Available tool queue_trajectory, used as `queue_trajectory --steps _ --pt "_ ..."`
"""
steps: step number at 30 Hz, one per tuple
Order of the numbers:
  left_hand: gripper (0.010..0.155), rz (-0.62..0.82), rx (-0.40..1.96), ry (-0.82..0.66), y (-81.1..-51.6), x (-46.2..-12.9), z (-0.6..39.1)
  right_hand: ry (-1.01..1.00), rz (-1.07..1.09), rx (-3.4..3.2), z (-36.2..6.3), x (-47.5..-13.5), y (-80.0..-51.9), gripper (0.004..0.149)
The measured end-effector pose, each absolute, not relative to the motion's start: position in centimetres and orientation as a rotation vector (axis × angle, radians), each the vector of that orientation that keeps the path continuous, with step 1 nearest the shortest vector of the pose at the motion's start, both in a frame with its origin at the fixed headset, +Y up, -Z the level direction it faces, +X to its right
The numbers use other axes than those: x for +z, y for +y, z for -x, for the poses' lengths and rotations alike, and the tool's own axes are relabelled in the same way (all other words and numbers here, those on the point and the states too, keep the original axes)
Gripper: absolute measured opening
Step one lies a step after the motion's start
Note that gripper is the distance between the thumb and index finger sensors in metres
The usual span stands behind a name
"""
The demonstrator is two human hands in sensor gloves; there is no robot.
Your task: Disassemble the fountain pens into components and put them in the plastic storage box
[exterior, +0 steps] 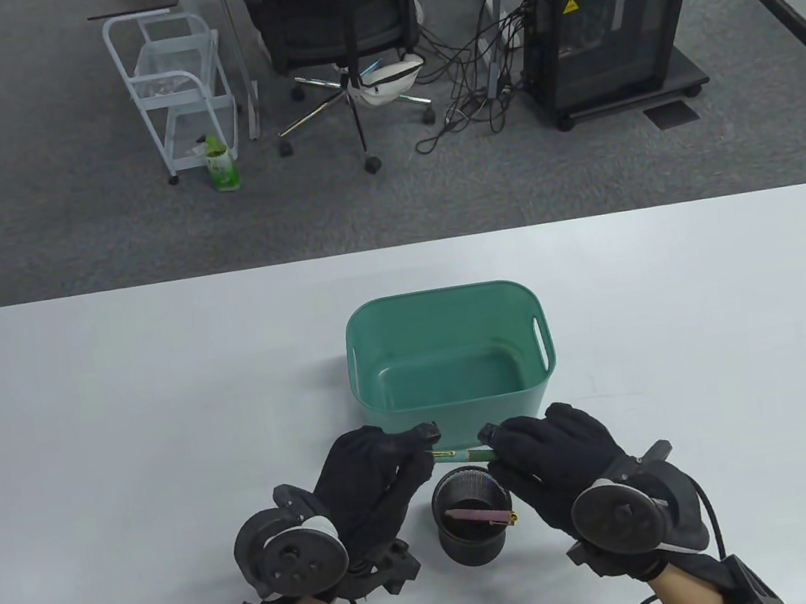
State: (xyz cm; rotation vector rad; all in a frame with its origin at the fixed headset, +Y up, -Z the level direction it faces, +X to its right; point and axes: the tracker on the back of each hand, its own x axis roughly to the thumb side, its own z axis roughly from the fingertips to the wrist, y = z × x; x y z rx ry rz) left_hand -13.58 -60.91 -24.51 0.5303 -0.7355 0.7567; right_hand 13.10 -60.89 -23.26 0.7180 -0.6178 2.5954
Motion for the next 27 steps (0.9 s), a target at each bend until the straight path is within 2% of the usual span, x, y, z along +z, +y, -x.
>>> queue_trajectory --steps 13,27 --pt "0.045 -0.486 0.714 -0.756 -60.8 -24.8 13.7 -0.718 -0.711 2.573 -13.5 -22.9 -60.6 0.042" --pt "0.055 -0.469 0.443 -0.745 -61.4 -24.3 12.4 -0.800 -0.717 2.638 -13.4 -22.7 -60.7 0.041"
